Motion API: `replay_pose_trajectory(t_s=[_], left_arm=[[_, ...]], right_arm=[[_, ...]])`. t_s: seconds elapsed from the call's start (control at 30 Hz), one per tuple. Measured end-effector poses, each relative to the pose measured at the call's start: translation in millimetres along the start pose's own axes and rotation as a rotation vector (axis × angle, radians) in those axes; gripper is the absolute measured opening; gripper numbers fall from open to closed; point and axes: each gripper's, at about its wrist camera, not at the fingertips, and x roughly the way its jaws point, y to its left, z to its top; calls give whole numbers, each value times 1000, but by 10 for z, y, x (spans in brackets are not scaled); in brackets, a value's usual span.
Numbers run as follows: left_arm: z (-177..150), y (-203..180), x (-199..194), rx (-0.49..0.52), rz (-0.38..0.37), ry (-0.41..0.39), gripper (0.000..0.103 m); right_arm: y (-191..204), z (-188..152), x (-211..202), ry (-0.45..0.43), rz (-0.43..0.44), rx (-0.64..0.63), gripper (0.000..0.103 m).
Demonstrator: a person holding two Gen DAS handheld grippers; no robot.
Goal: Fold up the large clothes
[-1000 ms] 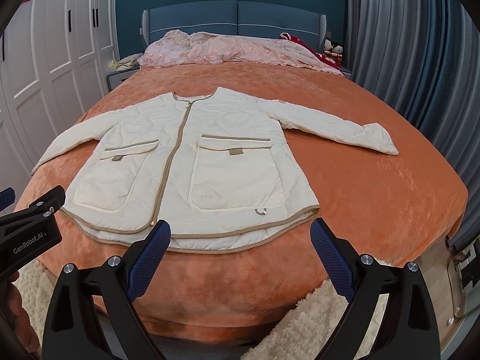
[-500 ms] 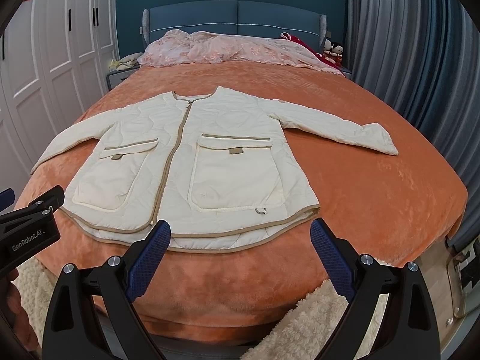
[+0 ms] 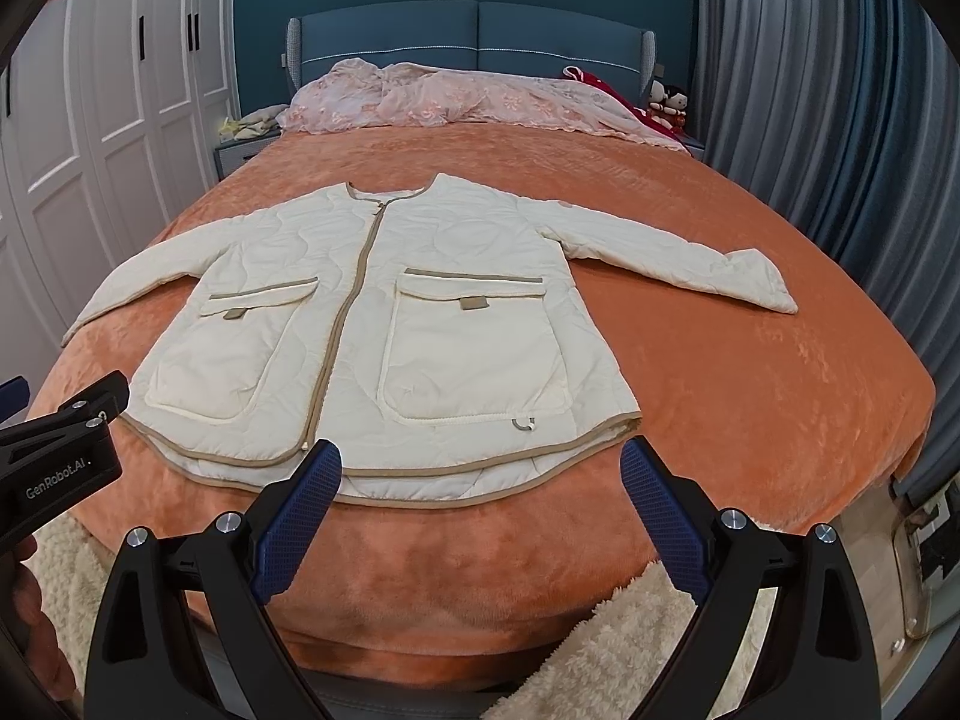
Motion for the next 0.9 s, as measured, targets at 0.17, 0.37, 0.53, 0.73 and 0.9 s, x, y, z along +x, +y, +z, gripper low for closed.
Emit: replay_pose_trajectory(t_s=[0.17, 0.37, 0.53, 0.73, 0.9], left_arm=[[7, -5, -1, 1, -1, 0, 98], [-2, 9, 11, 0, -1, 1, 98], [0, 16, 21, -1, 1, 4, 98], [-6, 27, 37, -3, 2, 10, 98], [-8, 25, 72, -9, 8, 21, 98]], right_arm=[[3, 1, 0, 0, 0, 1, 92], [16, -1, -2, 0, 0, 1, 92], [23, 1, 0, 2, -1, 1, 92], [24, -2, 0, 1, 0, 1, 92], [64, -13, 37, 9, 1, 0, 92]])
